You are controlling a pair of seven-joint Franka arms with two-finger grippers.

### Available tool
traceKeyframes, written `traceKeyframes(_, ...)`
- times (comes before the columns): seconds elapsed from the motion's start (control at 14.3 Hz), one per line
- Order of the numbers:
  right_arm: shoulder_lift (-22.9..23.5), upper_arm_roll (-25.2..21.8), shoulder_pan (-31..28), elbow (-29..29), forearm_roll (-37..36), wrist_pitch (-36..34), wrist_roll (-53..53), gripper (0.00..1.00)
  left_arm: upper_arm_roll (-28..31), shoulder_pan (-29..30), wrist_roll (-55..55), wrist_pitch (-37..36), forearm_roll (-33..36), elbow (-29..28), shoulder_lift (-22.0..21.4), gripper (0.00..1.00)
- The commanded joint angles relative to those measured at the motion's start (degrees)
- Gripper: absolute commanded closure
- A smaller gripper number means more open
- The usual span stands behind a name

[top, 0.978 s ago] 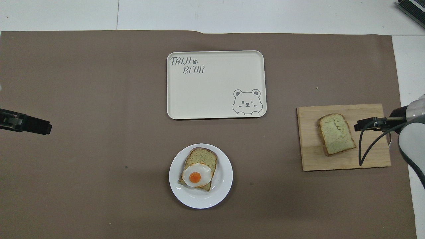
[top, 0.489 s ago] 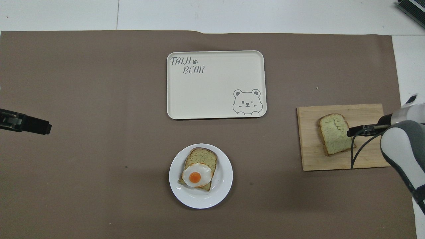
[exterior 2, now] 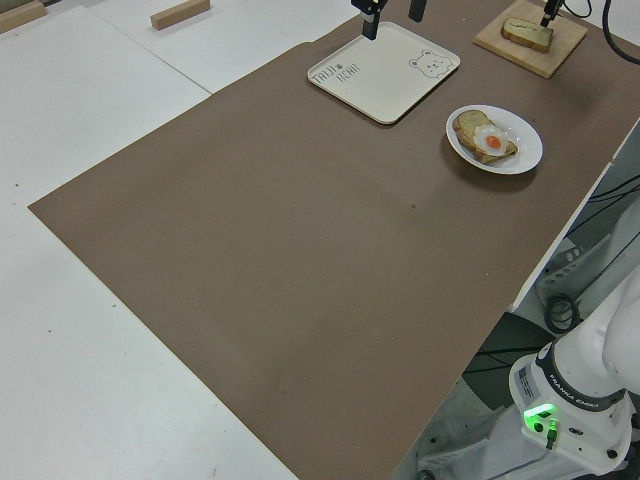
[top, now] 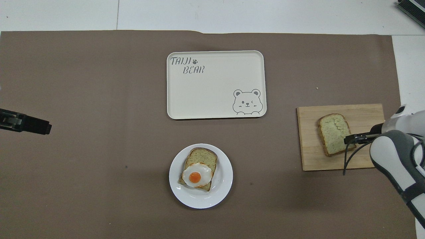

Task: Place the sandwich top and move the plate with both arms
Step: 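Reach the right gripper toward the bread slice on the wooden board, then close the right gripper on the bread slice edge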

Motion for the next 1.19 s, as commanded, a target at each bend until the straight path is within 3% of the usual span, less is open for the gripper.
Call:
traceKeyframes(0.0, 2.4, 0.3, -1.5, -0.4, 0.0, 3.8, -1.7, 0.34, -0.1, 0.4, -0.5, -0.1, 0.0, -1.3, -1.2, 0.0)
traceKeyframes(0.14, 3.3, 0.3, -2.6, -0.4, 0.0, 4.5, -1.8, 0.46, -0.1, 0.4, -0.4, -0.1, -0.1, -1.3, -1.2, 0.0)
traceKeyframes(0.21, 3.3, 0.3, -2.6, -0.4, 0.0, 4.2, -1.9, 0.61, -0.1, 0.4, -0.4, -0.1, 0.0, -1.3, -1.2, 0.0)
traceKeyframes(0.28, 3.2, 0.4, -2.5, -0.5, 0.0, 3.9, -1.8, 0.84, -0.1, 0.5, -0.4, -0.1, 0.0, -1.3, -1.2, 0.0)
traceKeyframes(0.35, 3.2, 0.4, -2.4, -0.7, 0.0, 3.6, -1.9, 1.0, -0.1, 0.4, -0.5, -0.1, -0.1, -1.3, -1.2, 0.0)
traceKeyframes(0.91, 3.1, 0.5, -1.9, 1.5, 0.6, -0.3, -4.3, 1.0, -0.1, 0.4, -0.4, -0.1, 0.0, -1.3, -1.2, 0.0)
traceKeyframes(1.12, 2.5, 0.6, -1.9, 5.6, 1.1, -7.3, -5.3, 1.0, -0.1, 0.5, -0.4, -0.1, 0.0, -1.3, -1.2, 0.0)
